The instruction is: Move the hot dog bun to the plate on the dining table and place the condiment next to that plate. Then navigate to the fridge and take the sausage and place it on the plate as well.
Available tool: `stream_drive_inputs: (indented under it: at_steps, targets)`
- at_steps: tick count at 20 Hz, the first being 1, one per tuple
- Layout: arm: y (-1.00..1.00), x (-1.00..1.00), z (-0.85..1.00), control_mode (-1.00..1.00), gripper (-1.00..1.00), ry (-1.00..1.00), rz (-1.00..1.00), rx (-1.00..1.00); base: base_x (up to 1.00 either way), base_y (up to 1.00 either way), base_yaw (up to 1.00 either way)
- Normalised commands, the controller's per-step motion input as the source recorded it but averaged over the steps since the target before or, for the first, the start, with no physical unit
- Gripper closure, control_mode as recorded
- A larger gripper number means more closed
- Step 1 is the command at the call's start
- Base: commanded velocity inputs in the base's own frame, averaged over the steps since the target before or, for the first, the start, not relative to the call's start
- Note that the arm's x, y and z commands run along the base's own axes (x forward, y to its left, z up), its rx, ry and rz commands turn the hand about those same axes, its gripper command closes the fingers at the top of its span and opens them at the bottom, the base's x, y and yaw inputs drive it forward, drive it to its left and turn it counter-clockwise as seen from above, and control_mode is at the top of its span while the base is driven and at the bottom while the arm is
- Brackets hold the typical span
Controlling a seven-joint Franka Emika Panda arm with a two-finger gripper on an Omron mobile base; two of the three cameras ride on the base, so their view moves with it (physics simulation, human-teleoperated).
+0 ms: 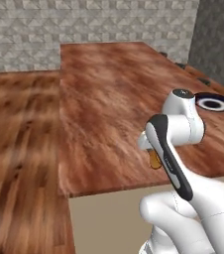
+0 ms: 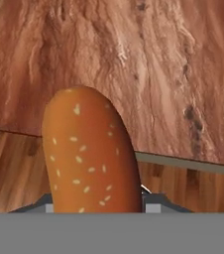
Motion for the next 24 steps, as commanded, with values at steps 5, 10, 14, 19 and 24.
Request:
stream_drive_inputs:
  at_steps: [5, 10, 14, 19, 24]
  targets:
    - [0.00, 0.00, 0.00, 1.00, 1.00, 0.00, 0.00, 0.00, 0.04, -1.00, -0.04]
    - [0.00, 0.00, 0.00, 1.00, 1.00, 0.00, 0.00, 0.00, 0.13, -1.00, 0.00]
    - [0.00, 0.00, 0.00, 1.00, 1.00, 0.00, 0.00, 0.00, 0.17, -1.00, 0.05]
    - [0.00, 0.00, 0.00, 1.00, 1.00, 0.00, 0.00, 0.00, 0.25, -1.00, 0.18]
    - [0.00, 0.00, 0.00, 1.00, 1.00, 0.00, 0.00, 0.00, 0.26, -1.00, 0.32]
